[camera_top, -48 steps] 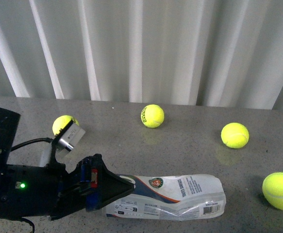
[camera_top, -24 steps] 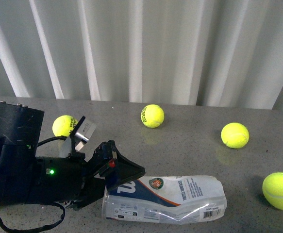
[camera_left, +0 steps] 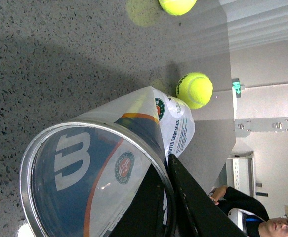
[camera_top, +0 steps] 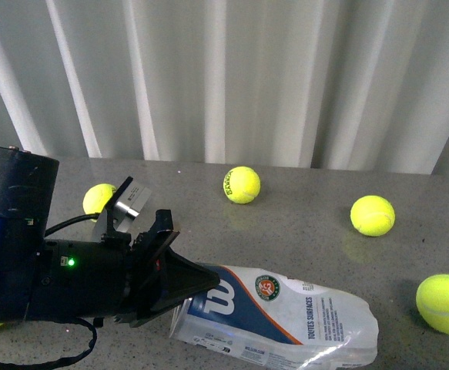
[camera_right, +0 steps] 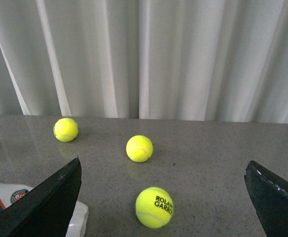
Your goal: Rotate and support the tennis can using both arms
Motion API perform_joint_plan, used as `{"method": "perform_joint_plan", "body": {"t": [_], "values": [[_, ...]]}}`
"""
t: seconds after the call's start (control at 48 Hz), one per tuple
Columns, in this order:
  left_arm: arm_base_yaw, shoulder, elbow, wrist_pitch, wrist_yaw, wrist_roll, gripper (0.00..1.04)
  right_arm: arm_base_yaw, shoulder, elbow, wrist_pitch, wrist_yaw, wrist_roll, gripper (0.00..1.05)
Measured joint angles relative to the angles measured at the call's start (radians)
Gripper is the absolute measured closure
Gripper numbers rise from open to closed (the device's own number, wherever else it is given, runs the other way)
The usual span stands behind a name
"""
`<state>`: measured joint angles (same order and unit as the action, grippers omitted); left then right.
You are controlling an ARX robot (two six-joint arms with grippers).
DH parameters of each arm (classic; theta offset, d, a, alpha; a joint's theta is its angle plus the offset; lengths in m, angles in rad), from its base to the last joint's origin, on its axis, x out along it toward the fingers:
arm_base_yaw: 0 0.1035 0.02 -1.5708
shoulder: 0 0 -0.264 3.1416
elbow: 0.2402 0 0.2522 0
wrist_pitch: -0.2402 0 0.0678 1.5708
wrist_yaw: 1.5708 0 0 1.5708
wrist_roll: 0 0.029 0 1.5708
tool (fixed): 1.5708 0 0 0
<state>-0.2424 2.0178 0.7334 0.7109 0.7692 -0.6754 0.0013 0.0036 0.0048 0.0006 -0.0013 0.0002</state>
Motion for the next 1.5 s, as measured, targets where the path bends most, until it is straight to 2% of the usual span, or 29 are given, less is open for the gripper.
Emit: {"method": "perform_joint_plan", "body": {"t": [0.188, 0.25, 0.417, 0.458, 0.667, 0.771, 0.958, 1.208, 1.438, 1.5], "values": [[0.003, -0.145, 0.003, -0.169, -0.012, 0.106, 1.01, 0.0, 0.0, 0.0, 0.0, 0.0, 0.0, 0.07], [0.003, -0.245, 0.033, -0.313, -0.055, 0.227, 1.01, 0.0, 0.0, 0.0, 0.0, 0.0, 0.0, 0.07], [-0.032, -0.474, 0.239, -0.78, -0.319, 0.747, 1.01, 0.0, 0.0, 0.0, 0.0, 0.0, 0.0, 0.07], [-0.043, -0.492, 0.273, -0.848, -0.383, 0.862, 1.01, 0.0, 0.0, 0.0, 0.0, 0.0, 0.0, 0.07], [-0.105, -0.501, 0.375, -1.103, -0.568, 1.336, 1.01, 0.0, 0.0, 0.0, 0.0, 0.0, 0.0, 0.07], [-0.151, -0.481, 0.376, -1.162, -0.677, 1.534, 1.01, 0.0, 0.0, 0.0, 0.0, 0.0, 0.0, 0.07], [-0.214, -0.437, 0.376, -1.176, -0.75, 1.638, 1.01, 0.0, 0.0, 0.0, 0.0, 0.0, 0.0, 0.07], [-0.311, -0.403, 0.376, -1.162, -0.761, 1.647, 1.01, 0.0, 0.0, 0.0, 0.0, 0.0, 0.0, 0.07], [-0.335, -0.375, 0.376, -1.142, -0.757, 1.647, 1.01, 0.0, 0.0, 0.0, 0.0, 0.0, 0.0, 0.07], [-0.336, -0.37, 0.377, -1.135, -0.755, 1.643, 0.96, 0.0, 0.0, 0.0, 0.0, 0.0, 0.0, 0.07]]}}
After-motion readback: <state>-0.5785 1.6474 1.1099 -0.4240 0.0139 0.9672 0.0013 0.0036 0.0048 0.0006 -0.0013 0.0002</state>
